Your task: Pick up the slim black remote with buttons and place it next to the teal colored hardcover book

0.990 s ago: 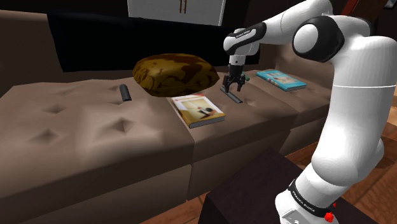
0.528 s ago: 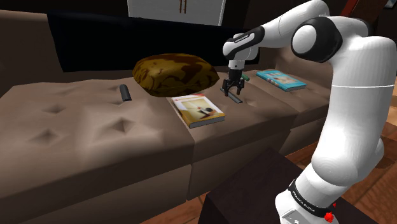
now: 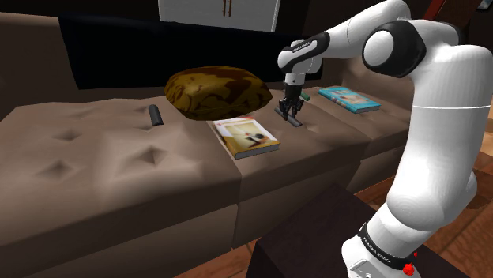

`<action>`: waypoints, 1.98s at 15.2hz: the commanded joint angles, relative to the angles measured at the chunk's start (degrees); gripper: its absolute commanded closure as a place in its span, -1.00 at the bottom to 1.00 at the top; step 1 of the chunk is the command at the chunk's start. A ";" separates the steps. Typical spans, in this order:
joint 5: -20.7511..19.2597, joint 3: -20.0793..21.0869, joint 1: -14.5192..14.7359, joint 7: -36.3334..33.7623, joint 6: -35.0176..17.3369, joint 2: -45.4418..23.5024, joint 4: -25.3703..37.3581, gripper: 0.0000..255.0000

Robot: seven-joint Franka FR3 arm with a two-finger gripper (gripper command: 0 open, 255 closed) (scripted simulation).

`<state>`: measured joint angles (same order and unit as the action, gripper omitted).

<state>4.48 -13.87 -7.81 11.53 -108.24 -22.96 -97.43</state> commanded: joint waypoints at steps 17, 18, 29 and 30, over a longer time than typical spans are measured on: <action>-0.39 -0.07 0.31 -0.42 7.32 2.53 4.30 1.00; -0.44 -0.09 0.31 -0.45 8.01 2.72 4.81 1.00; -0.97 -0.71 -0.51 0.52 14.70 4.23 10.02 1.00; -1.14 -1.16 -1.24 1.68 14.55 4.48 9.62 1.00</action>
<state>3.50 -14.70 -8.55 12.38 -93.57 -18.81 -87.36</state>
